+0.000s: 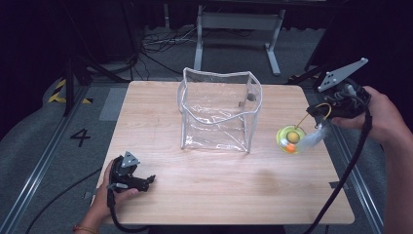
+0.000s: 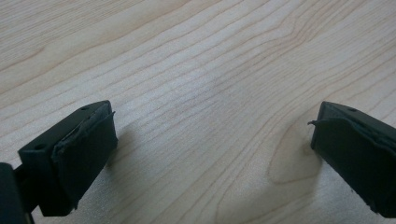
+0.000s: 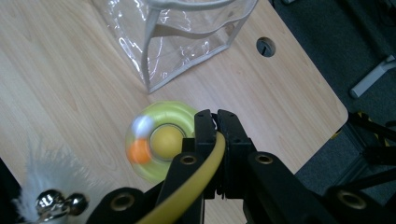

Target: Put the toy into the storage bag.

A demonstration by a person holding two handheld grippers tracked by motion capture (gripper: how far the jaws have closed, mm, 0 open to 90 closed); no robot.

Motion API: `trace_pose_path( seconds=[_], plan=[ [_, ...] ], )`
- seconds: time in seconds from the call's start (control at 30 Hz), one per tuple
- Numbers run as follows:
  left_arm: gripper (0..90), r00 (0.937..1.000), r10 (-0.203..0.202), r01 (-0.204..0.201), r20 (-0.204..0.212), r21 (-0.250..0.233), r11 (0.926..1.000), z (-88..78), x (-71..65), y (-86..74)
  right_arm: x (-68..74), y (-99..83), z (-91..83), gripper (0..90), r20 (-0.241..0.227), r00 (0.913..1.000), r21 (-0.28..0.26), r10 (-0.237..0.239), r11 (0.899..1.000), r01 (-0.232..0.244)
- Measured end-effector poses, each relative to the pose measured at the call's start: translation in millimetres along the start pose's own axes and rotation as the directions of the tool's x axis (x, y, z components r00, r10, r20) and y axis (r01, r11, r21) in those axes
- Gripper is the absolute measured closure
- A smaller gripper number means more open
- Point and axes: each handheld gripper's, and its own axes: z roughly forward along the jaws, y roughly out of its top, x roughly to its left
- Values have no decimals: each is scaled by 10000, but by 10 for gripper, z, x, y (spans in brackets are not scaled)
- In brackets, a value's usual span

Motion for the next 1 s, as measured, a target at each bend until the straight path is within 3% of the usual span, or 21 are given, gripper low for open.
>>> trace_pose_path(
  seconds=[0.33, 0.53, 0.67, 0.8, 1.0],
  plan=[
    [5, 10000, -27, 27, -15, -9, 10000, -1, -2, -3, -182, 235, -149, 878, 566, 9984, 463, 21, 9989, -47],
    [6, 10000, -23, 23, -45, -30, 10000, -2, -3, -3, -286, 438, -288, 878, 826, 9965, 195, 112, 9997, -128],
    [6, 9999, -121, 121, -19, 5, 9999, -4, -11, -6, -307, 550, -354, 878, 1017, 9948, 183, 74, 9998, -93],
    [7, 10000, -66, 65, -65, -21, 10000, -6, -8, -8, -331, 720, -463, 878, 1073, 9942, -292, 72, 9996, -41],
    [7, 9999, -95, 95, -51, -16, 10000, -7, -10, -8, -321, 926, -501, 878, 1126, 9936, -471, -104, 9988, 158]
  ],
)
